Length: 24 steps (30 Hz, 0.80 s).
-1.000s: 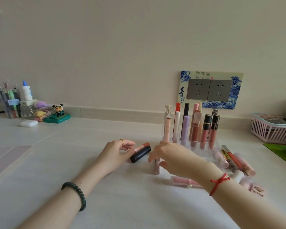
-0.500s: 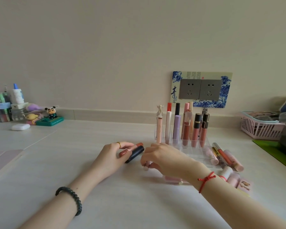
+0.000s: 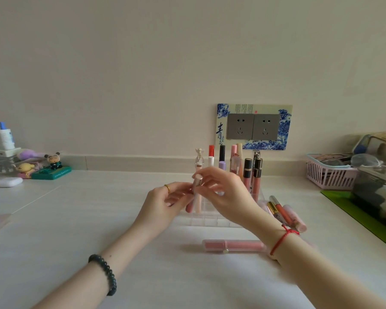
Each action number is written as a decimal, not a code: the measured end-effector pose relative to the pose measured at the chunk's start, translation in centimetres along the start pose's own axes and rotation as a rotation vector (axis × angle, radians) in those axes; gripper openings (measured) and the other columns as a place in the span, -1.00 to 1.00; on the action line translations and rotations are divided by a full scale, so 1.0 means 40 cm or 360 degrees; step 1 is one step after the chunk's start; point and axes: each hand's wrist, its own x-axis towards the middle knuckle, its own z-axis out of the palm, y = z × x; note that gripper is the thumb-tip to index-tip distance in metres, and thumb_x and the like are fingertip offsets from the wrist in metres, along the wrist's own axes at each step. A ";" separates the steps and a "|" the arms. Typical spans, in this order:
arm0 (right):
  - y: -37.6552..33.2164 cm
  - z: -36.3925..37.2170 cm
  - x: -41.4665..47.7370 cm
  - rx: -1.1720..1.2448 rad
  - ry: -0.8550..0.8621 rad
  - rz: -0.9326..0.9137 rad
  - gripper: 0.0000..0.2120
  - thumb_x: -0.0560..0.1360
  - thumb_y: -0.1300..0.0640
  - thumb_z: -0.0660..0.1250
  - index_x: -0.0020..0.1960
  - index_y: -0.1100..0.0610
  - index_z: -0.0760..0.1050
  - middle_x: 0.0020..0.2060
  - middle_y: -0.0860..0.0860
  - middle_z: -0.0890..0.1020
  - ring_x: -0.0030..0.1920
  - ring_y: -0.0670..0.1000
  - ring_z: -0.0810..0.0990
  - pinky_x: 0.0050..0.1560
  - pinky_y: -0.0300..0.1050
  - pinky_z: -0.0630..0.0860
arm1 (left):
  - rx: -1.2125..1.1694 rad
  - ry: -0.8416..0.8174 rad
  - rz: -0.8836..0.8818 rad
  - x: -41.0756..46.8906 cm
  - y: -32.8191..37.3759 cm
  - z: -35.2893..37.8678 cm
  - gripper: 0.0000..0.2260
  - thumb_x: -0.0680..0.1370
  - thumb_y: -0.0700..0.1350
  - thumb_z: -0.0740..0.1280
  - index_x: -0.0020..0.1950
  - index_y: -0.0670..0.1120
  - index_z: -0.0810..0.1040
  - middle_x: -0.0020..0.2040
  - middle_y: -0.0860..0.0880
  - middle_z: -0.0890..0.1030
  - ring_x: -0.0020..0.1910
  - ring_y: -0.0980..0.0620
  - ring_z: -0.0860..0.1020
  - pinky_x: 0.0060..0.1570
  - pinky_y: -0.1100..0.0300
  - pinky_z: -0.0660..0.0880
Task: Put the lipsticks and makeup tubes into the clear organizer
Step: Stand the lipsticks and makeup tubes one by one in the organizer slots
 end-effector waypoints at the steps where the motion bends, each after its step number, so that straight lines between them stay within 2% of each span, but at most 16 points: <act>1: 0.000 -0.004 0.003 0.0034 0.0049 0.0026 -0.82 0.45 0.26 0.35 0.02 0.08 0.51 -0.20 -0.15 0.59 -0.12 -0.15 0.60 -0.05 -0.32 0.56 | -0.0031 0.0023 0.0003 0.006 0.010 0.006 -0.76 0.48 -0.25 0.34 -0.17 0.13 0.59 -0.29 -0.06 0.66 -0.31 0.17 0.59 -0.23 0.49 0.43; 4: 0.005 -0.015 0.016 0.0116 0.0210 0.0088 -0.77 0.44 0.25 0.35 0.06 0.02 0.49 -0.19 -0.12 0.60 -0.12 -0.11 0.62 -0.06 -0.26 0.59 | -0.0081 0.0073 -0.0010 0.028 0.030 0.028 -0.83 0.48 -0.20 0.34 -0.14 0.09 0.60 -0.27 -0.01 0.66 -0.30 0.22 0.58 -0.25 0.49 0.41; 6: 0.010 -0.020 0.025 0.0161 0.0297 0.0101 -0.76 0.45 0.24 0.35 0.09 0.06 0.50 -0.20 -0.11 0.61 -0.12 -0.07 0.63 -0.12 -0.20 0.62 | -0.0127 0.0131 -0.0048 0.045 0.038 0.044 -0.89 0.47 -0.18 0.37 -0.09 0.01 0.62 -0.22 0.04 0.67 -0.26 0.22 0.61 -0.26 0.48 0.42; 9: 0.018 -0.031 0.034 0.0285 0.0412 0.0150 -0.77 0.45 0.26 0.35 0.07 0.04 0.52 -0.17 -0.02 0.65 -0.12 0.00 0.65 -0.16 -0.11 0.64 | -0.0217 0.0232 -0.0138 0.071 0.043 0.064 -0.92 0.42 -0.14 0.42 -0.10 -0.04 0.64 -0.21 0.02 0.69 -0.21 0.15 0.64 -0.12 0.36 0.50; 13: 0.033 -0.045 0.041 0.0280 0.0468 0.0202 -0.72 0.42 0.30 0.38 0.01 -0.03 0.52 -0.15 0.02 0.65 -0.07 0.03 0.65 -0.01 0.02 0.61 | -0.0222 0.0288 -0.0152 0.089 0.046 0.090 -0.93 0.39 -0.11 0.45 -0.18 0.05 0.63 -0.26 0.08 0.67 -0.25 0.14 0.65 -0.05 0.21 0.56; 17: 0.046 -0.049 0.045 0.0258 0.0489 0.0208 -0.68 0.41 0.32 0.38 -0.03 -0.09 0.51 -0.22 -0.09 0.63 -0.09 0.00 0.64 0.00 0.03 0.60 | -0.0152 0.0385 -0.0124 0.091 0.051 0.113 -0.90 0.40 -0.09 0.45 -0.21 0.12 0.61 -0.26 0.14 0.65 -0.22 0.14 0.64 -0.11 0.34 0.54; 22: 0.072 -0.039 0.058 0.0168 0.0499 0.0242 -0.70 0.41 0.31 0.38 0.10 0.05 0.53 -0.21 -0.07 0.62 -0.08 -0.01 0.63 0.01 0.03 0.60 | -0.0090 0.0507 -0.0192 0.094 0.039 0.135 -0.90 0.41 -0.12 0.43 -0.08 0.00 0.65 -0.24 0.10 0.64 -0.19 0.14 0.63 -0.17 0.40 0.49; 24: 0.083 -0.033 0.060 0.0144 0.0490 0.0254 -0.69 0.41 0.31 0.37 0.12 0.09 0.54 -0.20 -0.06 0.62 -0.08 -0.01 0.63 0.02 0.04 0.59 | -0.0035 0.0499 -0.0192 0.090 0.031 0.137 -0.87 0.44 -0.13 0.40 -0.03 -0.01 0.65 -0.22 0.09 0.65 -0.18 0.17 0.62 -0.21 0.48 0.47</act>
